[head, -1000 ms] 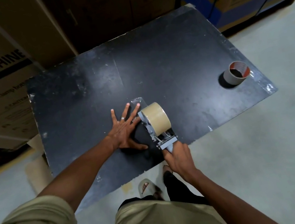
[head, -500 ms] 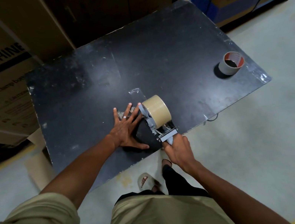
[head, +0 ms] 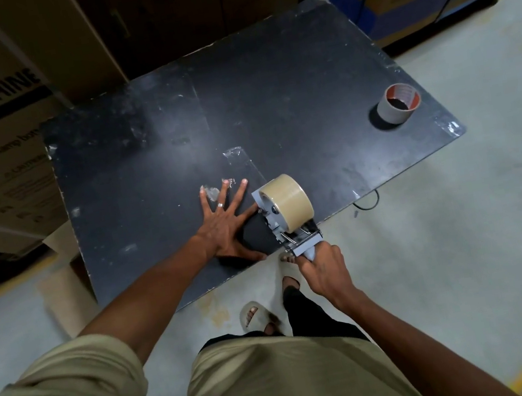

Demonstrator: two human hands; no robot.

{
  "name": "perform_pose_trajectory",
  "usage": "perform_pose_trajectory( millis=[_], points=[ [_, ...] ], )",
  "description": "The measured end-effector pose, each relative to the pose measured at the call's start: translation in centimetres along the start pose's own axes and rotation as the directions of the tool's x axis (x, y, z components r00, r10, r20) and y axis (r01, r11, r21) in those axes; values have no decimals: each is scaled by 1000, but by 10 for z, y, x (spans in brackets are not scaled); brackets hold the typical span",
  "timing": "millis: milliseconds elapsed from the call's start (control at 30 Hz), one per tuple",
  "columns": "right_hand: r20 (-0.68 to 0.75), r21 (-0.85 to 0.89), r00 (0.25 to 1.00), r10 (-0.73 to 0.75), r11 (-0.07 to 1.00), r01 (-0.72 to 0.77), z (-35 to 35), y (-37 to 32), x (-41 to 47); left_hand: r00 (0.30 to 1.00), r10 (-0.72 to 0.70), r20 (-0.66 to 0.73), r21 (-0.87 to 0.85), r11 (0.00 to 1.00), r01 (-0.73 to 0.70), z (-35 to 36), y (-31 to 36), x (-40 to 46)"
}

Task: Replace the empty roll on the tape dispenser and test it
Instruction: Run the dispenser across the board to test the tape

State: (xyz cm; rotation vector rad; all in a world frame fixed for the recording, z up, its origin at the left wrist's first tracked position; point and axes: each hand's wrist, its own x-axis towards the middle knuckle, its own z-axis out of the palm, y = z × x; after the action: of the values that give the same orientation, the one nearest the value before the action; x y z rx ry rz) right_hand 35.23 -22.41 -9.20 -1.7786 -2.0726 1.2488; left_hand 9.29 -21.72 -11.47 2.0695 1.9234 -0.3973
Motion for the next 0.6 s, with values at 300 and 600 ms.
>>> perform_pose_trajectory(
  millis=[300, 600],
  points=[
    [-17, 19, 1000, 11, 1000, -11, 2, 17, -19, 1000, -23, 8, 23, 999, 23, 11, 18, -16],
    [-25, 32, 1000, -4, 999, 5, -3, 26, -35, 999, -24, 31, 2, 1000, 24, 14, 27, -23]
  ],
)
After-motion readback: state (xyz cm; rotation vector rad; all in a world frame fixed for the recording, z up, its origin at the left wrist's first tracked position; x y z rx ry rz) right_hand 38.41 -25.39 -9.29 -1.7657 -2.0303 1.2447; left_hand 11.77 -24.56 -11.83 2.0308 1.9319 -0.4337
